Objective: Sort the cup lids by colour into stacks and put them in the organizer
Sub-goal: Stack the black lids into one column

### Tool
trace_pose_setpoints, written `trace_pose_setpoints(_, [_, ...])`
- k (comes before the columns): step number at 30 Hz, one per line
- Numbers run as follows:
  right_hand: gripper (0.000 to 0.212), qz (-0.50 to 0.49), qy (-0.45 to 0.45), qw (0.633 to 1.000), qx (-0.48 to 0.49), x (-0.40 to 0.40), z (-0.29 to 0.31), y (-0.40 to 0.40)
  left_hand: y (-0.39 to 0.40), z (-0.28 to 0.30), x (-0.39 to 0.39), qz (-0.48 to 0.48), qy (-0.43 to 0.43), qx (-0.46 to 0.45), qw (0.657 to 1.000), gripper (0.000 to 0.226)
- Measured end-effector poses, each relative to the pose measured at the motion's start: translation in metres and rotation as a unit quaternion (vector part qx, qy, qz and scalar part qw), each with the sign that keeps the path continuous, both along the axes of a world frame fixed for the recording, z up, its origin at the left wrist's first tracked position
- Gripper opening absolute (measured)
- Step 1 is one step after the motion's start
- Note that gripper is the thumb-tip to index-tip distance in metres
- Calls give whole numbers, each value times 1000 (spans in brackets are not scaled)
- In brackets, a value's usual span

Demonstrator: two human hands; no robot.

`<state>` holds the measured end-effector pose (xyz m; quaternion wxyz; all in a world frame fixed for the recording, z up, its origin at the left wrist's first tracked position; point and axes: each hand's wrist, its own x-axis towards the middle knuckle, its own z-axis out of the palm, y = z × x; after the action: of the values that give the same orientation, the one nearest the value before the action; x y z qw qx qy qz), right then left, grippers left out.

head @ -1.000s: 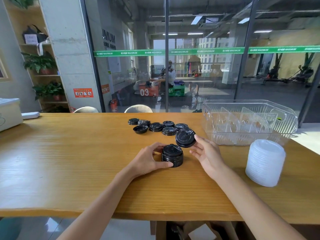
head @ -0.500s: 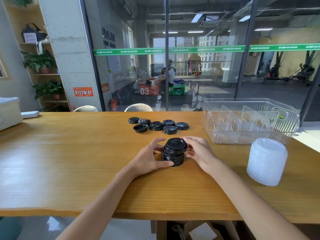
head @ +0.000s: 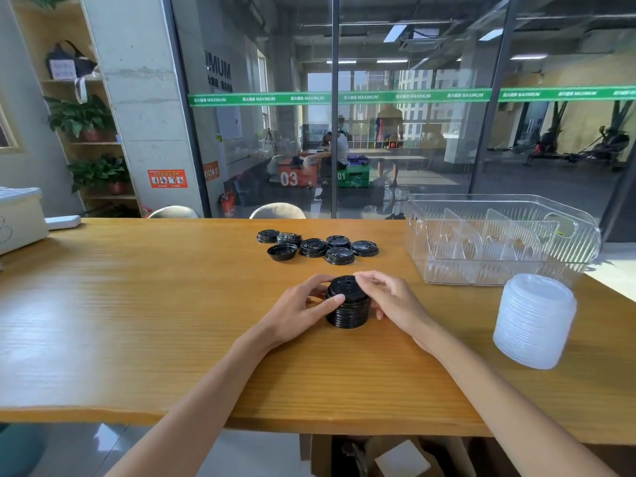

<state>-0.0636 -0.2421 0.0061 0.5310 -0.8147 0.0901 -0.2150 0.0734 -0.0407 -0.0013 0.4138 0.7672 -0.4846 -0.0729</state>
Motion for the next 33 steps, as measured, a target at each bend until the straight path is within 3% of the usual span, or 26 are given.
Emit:
trace_pose_setpoints(3, [67, 26, 19, 997, -72, -7, -3, -7, 1, -1, 0, 3, 3, -8, 1000, 61])
trace_pose_setpoints(6, [84, 28, 24, 992, -124, -8, -7, -11, 1, -1, 1, 4, 8, -13, 1000, 62])
trace_pose_setpoints(11, [80, 25, 14, 992, -119, -9, -12, -13, 2, -1, 1, 11, 24, -21, 999, 57])
trace_pose_setpoints(19, [74, 25, 12, 995, -97, -11, -12, -11, 3, -2, 2, 21, 32, -23, 999, 70])
trace_pose_setpoints(25, [58, 8, 16, 996, -84, -10, -15, -14, 4, 1, -1, -8, 14, -8, 1000, 60])
trace_pose_setpoints(31, [75, 8, 22, 995, -101, -10, -14, -13, 1, -3, 0, -23, -4, 19, 1000, 81])
trace_pose_setpoints(33, [73, 14, 23, 993, -111, -10, -14, -13, 0, -4, 2, -24, -10, 23, 999, 86])
